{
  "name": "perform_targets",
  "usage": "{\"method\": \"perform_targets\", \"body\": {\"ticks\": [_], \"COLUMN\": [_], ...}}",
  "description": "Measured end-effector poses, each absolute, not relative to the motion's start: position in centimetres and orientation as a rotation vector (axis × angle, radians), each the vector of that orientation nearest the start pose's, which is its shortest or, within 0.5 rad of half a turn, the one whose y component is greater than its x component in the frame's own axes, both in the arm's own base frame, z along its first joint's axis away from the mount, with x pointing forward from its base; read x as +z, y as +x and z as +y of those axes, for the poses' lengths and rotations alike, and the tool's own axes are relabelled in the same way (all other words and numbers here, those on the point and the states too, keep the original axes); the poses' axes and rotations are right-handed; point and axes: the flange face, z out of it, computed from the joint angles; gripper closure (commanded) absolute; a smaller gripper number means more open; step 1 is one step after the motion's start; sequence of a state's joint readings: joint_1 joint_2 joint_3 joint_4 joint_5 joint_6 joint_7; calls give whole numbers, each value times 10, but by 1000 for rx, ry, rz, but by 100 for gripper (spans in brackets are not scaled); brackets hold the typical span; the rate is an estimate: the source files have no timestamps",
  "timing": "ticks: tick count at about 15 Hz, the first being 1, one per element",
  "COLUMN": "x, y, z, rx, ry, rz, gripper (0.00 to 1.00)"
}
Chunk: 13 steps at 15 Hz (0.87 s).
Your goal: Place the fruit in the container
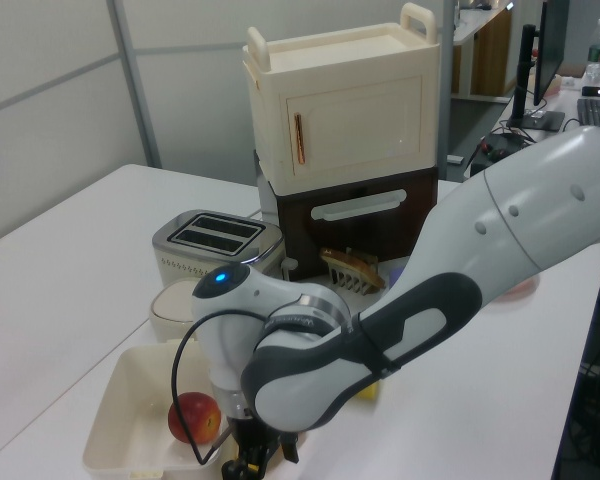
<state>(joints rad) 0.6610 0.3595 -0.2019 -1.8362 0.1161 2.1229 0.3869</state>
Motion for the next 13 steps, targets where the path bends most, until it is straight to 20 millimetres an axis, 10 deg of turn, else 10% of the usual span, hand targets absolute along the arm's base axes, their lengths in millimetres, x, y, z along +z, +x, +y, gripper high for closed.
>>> {"method": "perform_targets", "body": {"ticks": [13], "x": [308], "y": [577], "z": [285], "rx": [91], "ry": [-3148], "rz": [155], "gripper": [0]}}
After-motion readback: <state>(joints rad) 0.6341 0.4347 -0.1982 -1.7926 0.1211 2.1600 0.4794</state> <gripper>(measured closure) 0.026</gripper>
